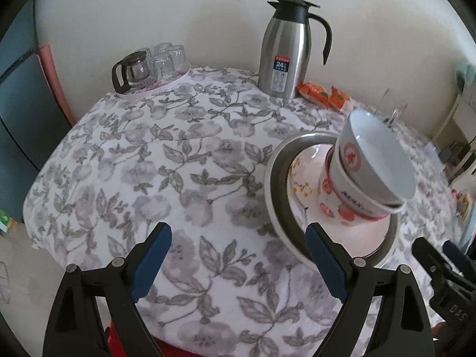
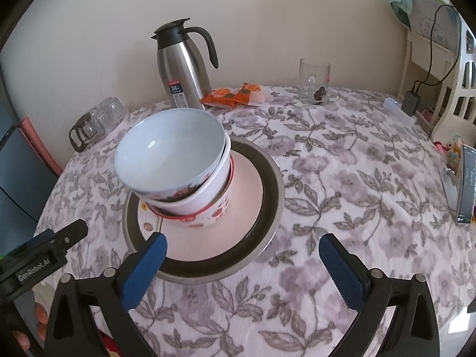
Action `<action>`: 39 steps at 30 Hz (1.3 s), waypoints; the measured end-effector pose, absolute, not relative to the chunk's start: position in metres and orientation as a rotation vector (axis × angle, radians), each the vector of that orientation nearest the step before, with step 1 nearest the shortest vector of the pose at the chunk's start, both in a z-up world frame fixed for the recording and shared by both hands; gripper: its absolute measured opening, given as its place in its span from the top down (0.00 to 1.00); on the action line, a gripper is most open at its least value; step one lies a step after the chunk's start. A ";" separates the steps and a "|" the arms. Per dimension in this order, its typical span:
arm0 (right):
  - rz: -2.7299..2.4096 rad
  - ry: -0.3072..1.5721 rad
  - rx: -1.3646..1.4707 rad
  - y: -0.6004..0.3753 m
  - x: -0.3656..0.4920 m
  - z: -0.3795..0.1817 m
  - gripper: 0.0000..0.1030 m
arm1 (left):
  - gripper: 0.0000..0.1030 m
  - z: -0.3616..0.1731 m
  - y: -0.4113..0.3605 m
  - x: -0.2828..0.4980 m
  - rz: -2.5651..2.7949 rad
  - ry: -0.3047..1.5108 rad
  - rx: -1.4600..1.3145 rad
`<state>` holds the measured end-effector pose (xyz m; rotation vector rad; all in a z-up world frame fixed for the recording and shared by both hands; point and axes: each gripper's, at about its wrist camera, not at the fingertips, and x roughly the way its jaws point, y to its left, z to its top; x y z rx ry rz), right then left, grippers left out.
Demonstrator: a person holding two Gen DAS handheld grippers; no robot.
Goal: Organize plates and bowls
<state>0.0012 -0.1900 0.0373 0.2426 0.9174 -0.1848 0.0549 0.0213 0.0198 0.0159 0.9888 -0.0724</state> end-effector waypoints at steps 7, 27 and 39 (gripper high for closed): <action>-0.199 0.927 0.237 -0.192 -0.009 0.035 0.00 | 0.11 0.015 0.012 0.049 -0.076 1.015 0.064; -0.231 0.953 0.248 -0.203 -0.013 0.028 0.00 | 0.11 0.006 -0.002 0.047 -0.107 1.061 0.127; -0.236 0.958 0.247 -0.204 -0.013 0.027 0.00 | 0.11 0.005 -0.003 0.047 -0.107 1.079 0.122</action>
